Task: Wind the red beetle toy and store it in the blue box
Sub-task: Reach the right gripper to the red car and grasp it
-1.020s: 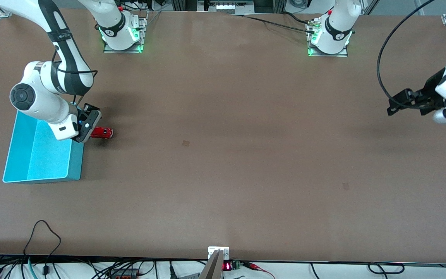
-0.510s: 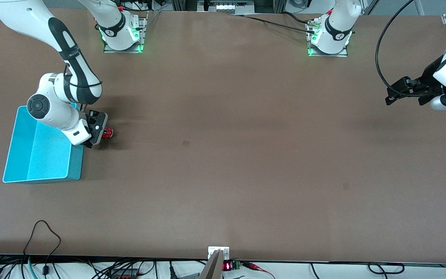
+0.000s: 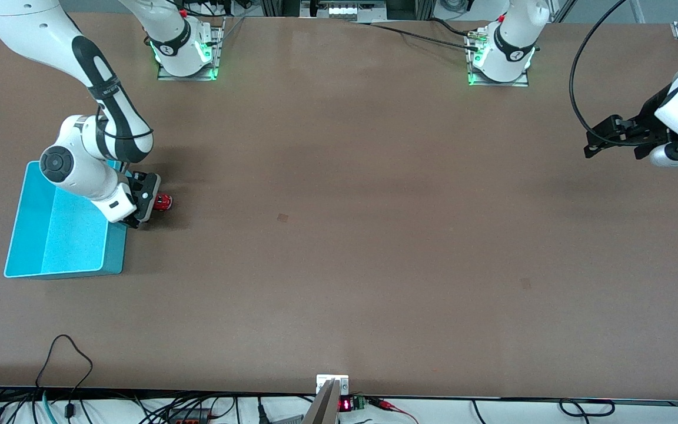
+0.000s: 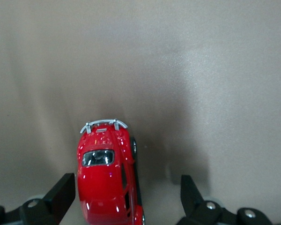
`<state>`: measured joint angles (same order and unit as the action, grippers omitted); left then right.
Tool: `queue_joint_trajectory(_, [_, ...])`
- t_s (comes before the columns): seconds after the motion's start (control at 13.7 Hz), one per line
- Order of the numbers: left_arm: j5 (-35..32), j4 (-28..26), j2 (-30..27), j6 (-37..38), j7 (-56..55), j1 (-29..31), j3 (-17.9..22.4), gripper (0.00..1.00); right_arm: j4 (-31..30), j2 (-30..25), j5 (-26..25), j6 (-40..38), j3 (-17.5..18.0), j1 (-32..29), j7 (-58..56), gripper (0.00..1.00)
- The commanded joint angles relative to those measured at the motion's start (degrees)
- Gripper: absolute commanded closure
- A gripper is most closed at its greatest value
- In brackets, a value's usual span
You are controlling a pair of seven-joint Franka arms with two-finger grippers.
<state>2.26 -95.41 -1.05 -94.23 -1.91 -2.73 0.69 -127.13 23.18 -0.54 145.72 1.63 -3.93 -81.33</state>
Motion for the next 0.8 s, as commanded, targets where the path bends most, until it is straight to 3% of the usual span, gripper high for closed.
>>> queue_joint_trajectory(0.0, [0.03,-0.04,-0.44,0.62,0.86,-0.61,0.10,0.00,-0.58,-0.77,-0.69,0.61,0.74,-0.29,-0.85,0.08])
queue_joint_trajectory(0.22, [0.11,-0.04,-0.44,0.62,0.86,-0.61,0.10,0.00,-0.58,-0.77,-0.69,0.44,1.01,0.32,-0.85,0.15])
queue_joint_trajectory(0.29, [0.11,-0.04,-0.44,0.62,0.86,-0.61,0.10,0.00,-0.58,-0.77,-0.69,0.44,1.01,0.67,-0.85,0.25])
queue_joint_trajectory(0.51, [0.11,-0.04,-0.44,0.62,0.86,-0.61,0.10,0.00,-0.58,-0.68,-0.69,0.44,1.01,0.33,-0.76,0.42])
queue_joint_trajectory(0.66, [0.11,-0.04,-0.44,0.62,0.86,-0.61,0.10,0.00,-0.58,-0.77,-0.69,0.26,1.01,-0.02,-0.67,0.60])
queue_joint_trajectory(0.73, [0.11,-0.04,-0.44,0.62,0.86,-0.61,0.10,0.00,-0.41,-0.86,-0.60,-0.78,0.92,0.32,-0.59,0.75])
